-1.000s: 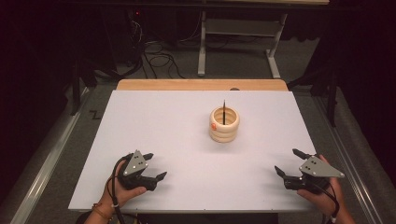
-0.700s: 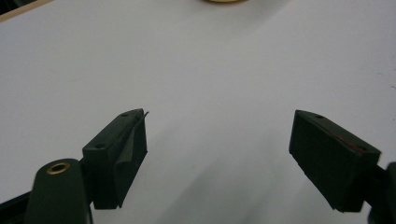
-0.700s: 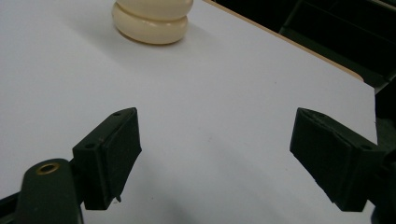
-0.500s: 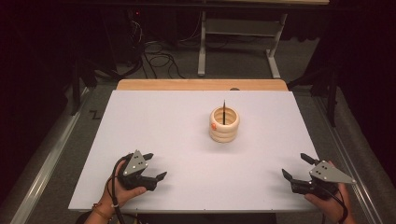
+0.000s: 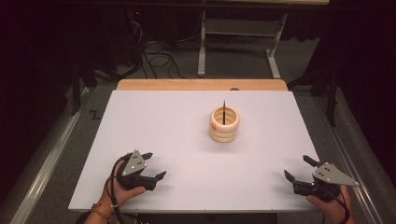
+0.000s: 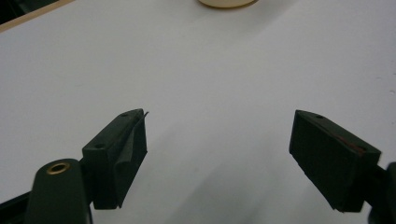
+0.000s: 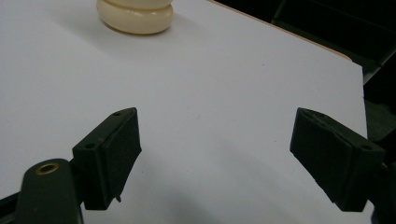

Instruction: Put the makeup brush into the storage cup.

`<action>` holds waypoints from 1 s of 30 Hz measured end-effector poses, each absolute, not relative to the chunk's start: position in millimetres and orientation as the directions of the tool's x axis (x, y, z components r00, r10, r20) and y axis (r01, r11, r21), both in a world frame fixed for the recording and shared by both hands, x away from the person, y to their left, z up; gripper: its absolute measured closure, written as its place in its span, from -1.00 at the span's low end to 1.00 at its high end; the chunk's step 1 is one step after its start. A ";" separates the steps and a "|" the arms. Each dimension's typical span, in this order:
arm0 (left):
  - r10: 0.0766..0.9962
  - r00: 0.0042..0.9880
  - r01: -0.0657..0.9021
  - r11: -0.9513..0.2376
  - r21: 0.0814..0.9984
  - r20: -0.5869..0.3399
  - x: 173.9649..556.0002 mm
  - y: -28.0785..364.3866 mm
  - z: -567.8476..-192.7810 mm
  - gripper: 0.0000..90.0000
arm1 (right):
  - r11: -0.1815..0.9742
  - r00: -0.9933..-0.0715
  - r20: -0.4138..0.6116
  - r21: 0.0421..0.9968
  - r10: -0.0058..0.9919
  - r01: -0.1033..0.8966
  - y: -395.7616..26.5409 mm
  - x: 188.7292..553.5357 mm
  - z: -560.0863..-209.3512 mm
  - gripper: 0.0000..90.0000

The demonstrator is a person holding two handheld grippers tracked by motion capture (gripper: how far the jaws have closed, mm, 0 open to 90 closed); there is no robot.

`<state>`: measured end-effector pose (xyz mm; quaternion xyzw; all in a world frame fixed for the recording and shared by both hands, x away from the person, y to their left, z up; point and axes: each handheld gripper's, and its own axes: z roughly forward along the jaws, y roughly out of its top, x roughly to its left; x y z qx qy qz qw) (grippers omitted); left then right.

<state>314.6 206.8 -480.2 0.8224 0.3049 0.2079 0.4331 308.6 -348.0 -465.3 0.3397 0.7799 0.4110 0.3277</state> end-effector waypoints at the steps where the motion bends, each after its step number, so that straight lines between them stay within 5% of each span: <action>1: 0.678 0.731 0.320 -0.443 0.837 0.079 315.1 206.2 -480.2 -0.56 | 0.431 -0.555 -0.232 0.865 0.799 0.258 -347.9 308.6 -465.4 -0.62; 30: 0.677 0.731 0.320 -0.449 0.834 0.084 312.3 206.9 -481.2 -0.56 | 0.398 -0.546 -0.198 0.874 0.814 0.277 -344.4 311.1 -467.1 -0.62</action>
